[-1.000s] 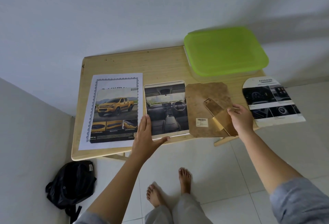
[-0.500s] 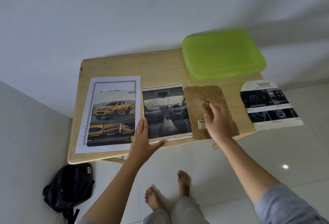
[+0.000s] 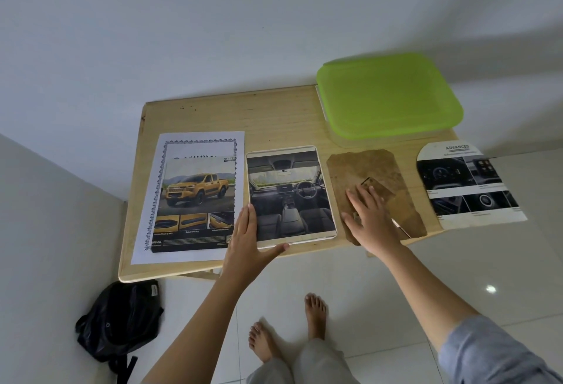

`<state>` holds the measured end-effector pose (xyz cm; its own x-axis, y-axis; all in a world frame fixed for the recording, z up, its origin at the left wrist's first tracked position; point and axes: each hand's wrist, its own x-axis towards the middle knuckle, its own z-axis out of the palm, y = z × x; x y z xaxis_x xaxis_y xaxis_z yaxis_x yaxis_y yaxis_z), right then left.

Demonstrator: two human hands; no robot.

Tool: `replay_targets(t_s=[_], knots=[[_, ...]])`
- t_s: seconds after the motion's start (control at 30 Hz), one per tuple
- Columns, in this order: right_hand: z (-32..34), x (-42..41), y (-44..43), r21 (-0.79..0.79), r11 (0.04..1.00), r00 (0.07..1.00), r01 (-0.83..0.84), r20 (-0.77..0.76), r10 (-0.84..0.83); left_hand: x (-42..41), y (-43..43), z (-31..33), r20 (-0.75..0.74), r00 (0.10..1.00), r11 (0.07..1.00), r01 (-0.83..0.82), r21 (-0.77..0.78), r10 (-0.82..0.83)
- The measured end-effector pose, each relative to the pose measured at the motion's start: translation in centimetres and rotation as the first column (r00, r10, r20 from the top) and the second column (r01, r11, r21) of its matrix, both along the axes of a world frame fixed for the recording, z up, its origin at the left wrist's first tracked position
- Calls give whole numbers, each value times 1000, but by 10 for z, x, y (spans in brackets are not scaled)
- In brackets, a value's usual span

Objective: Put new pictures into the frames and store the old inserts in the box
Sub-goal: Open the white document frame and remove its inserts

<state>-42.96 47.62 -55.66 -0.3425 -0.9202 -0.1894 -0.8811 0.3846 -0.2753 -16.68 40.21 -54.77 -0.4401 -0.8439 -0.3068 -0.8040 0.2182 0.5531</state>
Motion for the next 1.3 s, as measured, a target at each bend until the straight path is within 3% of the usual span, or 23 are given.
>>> replay_targets(t_s=[0.23, 0.63, 0.9, 1.1, 1.3], knots=[[3, 19, -5, -104, 991, 994, -88, 54, 94, 0, 0, 0, 0, 1000, 1000, -4, 4, 4], [1, 38, -5, -200, 978, 946, 56, 324, 13, 0, 1, 2, 3, 1000, 1000, -5, 4, 5], [11, 48, -8, -157, 974, 885, 163, 459, -74, 0, 0, 2, 1, 1000, 1000, 1, -1, -1], [27, 96, -8, -265, 937, 897, 229, 432, -97, 1, 0, 4, 5, 1000, 1000, 16, -13, -16], [21, 118, -16, -78, 966, 909, 248, 362, -205, 5, -1, 2, -10, 999, 999, 33, -23, -34]])
